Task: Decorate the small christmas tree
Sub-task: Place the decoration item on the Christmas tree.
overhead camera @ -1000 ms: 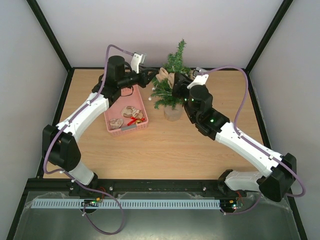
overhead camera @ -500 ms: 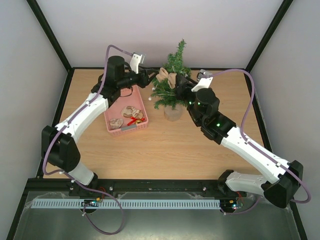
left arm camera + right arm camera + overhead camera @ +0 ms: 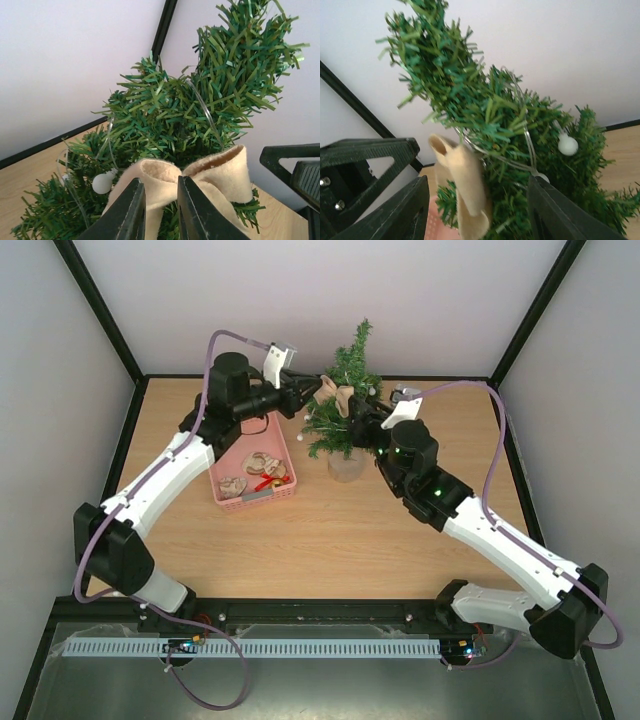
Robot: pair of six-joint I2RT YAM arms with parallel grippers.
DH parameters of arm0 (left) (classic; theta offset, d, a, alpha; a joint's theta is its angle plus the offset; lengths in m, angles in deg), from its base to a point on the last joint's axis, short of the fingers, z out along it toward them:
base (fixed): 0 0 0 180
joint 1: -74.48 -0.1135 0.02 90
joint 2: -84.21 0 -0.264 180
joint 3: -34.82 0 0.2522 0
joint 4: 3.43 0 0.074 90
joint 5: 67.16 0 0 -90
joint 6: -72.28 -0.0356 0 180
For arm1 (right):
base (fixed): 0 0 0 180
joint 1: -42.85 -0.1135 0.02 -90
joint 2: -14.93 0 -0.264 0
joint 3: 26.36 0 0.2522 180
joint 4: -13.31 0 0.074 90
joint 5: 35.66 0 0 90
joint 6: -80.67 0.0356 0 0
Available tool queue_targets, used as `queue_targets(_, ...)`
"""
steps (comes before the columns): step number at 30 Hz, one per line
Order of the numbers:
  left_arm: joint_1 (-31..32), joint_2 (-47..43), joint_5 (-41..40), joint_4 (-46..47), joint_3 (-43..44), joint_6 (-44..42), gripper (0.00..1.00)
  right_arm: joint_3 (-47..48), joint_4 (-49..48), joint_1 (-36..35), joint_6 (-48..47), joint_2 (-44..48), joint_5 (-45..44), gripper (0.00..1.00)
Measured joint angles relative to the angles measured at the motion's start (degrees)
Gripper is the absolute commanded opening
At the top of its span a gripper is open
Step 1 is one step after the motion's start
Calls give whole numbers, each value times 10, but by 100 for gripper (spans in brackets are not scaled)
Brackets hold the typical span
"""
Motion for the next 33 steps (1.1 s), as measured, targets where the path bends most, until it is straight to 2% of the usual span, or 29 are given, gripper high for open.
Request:
queue_targets(20,11,55,10,8,38,4,22,-46,22,0,-2,57,-4,53)
queue_targets(22,11,55,10,8,38,4,24,-50,24,0,-2,57,-4,53)
queue_targets(26,13,54,5,6,38,3,40,-61,29,0,-2,62,0,55)
queue_targets(33,13,31,-24,-25,38,0,52,-84,48,0,1,85,8,61)
